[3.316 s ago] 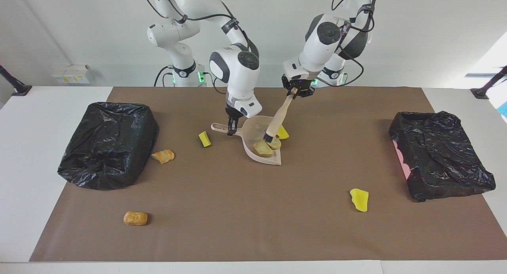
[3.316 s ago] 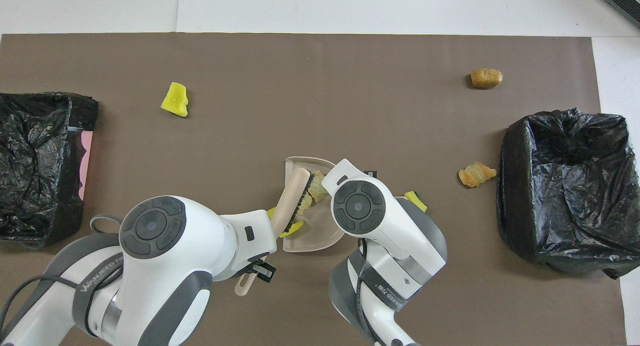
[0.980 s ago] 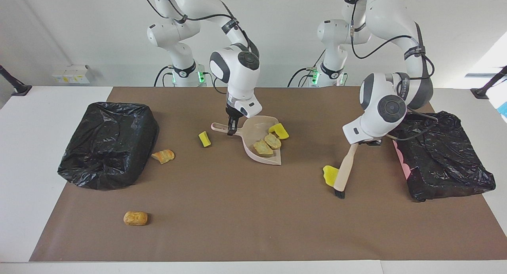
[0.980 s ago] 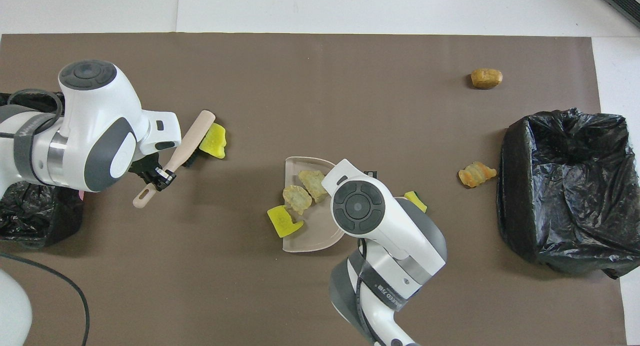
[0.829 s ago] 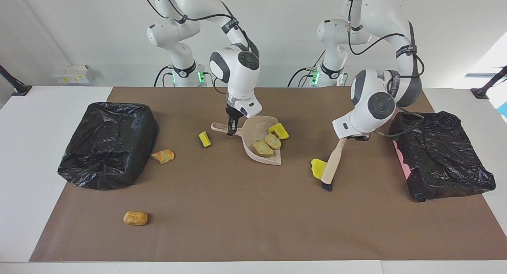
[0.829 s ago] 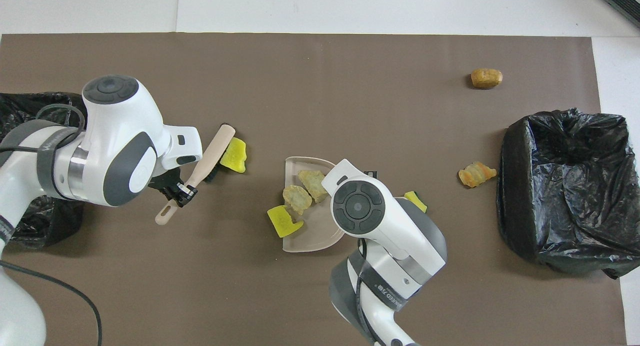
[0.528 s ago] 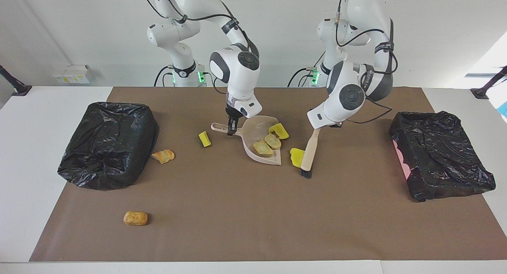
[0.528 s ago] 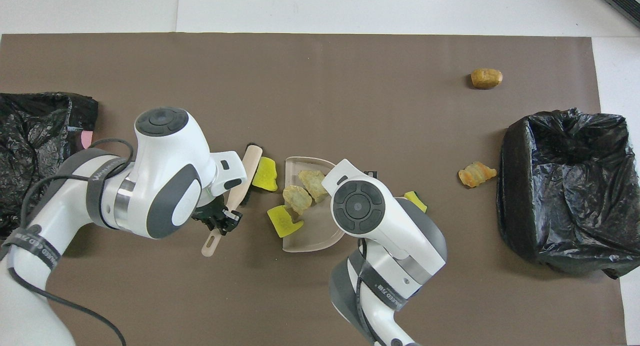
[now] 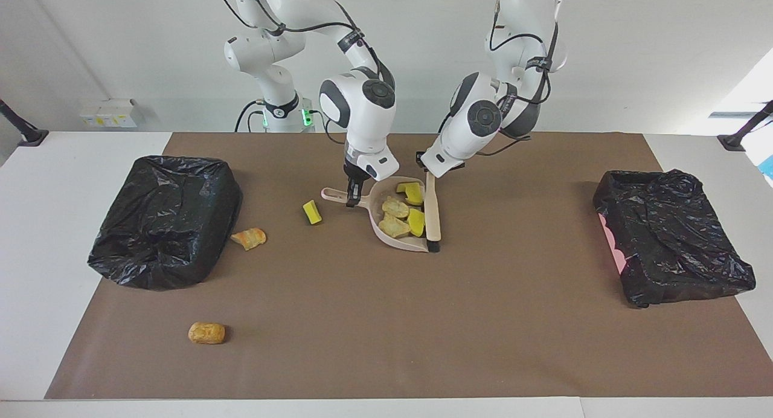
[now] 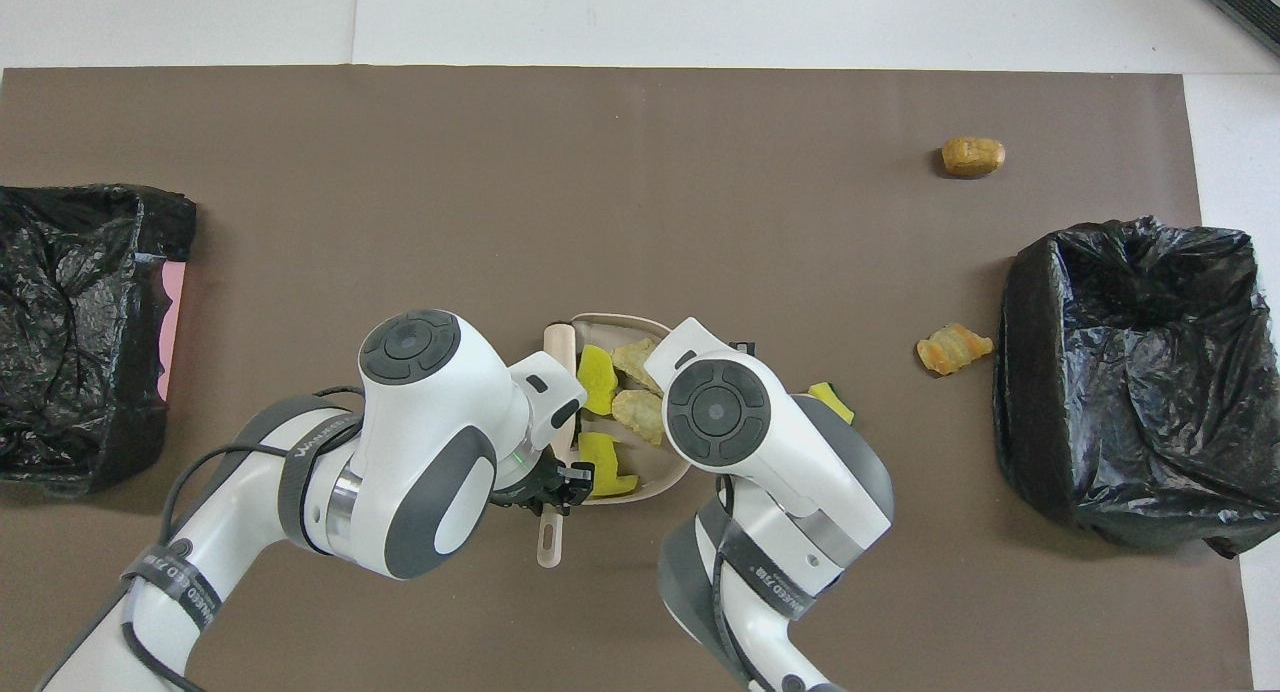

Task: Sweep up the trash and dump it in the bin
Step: 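Sweep the far sponge piece into the dustpan with the left gripper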

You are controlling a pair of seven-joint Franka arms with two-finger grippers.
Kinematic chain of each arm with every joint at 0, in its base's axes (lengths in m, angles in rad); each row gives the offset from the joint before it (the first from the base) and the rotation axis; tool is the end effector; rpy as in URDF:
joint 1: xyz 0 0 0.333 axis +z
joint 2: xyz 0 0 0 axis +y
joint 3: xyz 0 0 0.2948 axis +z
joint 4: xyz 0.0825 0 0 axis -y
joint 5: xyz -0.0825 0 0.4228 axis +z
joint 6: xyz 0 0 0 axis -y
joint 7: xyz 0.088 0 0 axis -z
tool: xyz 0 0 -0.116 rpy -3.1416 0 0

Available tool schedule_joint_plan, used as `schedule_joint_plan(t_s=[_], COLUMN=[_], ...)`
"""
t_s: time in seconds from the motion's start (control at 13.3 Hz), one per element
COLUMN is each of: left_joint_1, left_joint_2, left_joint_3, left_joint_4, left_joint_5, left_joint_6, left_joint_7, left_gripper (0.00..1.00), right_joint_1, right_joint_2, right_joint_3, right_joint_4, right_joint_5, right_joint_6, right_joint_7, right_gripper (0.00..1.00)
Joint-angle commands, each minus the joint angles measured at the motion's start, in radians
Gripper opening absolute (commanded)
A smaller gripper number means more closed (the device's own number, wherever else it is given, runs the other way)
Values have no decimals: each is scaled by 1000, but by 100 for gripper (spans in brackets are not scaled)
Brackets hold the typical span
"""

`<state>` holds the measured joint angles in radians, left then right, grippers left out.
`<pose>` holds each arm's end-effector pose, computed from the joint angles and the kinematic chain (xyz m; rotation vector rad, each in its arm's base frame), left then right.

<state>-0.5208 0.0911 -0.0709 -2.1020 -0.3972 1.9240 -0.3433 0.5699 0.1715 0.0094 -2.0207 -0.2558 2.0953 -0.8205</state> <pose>0.4464 -0.3365 0.3097 2.8833 -0.0853 -0.5842 0.5106 0.3169 0.3078 2.1088 2.0430 -0.1787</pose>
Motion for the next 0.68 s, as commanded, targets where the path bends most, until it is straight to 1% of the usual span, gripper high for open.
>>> schedule_joint_plan(t_s=[0.0,0.15,0.3,0.45,0.6], left_joint_1=[-15,-15,-15,-14,-21], left_joint_2=[-30,-31,-33,-37,-48], left_joint_3=[16,19,20,19,17], left_joint_4=[14,23,23,22,16], left_joint_5=[-46,-46,-14,123,155], left_joint_6=[-3,-29,-63,-71,-69], left_joint_7=[-32,-42,-61,-133,-143], left_gripper=[0,0,0,0,0], right_joint_1=[-13,-22,-30,-45,-45], right_joint_2=[-4,-15,-18,-26,-26], right_joint_3=[4,4,4,4,4], right_joint_4=[-1,7,10,10,10], right_joint_5=[-3,-5,-5,-5,-3], right_joint_6=[-18,-29,-26,-23,-23], right_joint_7=[21,15,15,3,3], right_gripper=[0,0,0,0,0])
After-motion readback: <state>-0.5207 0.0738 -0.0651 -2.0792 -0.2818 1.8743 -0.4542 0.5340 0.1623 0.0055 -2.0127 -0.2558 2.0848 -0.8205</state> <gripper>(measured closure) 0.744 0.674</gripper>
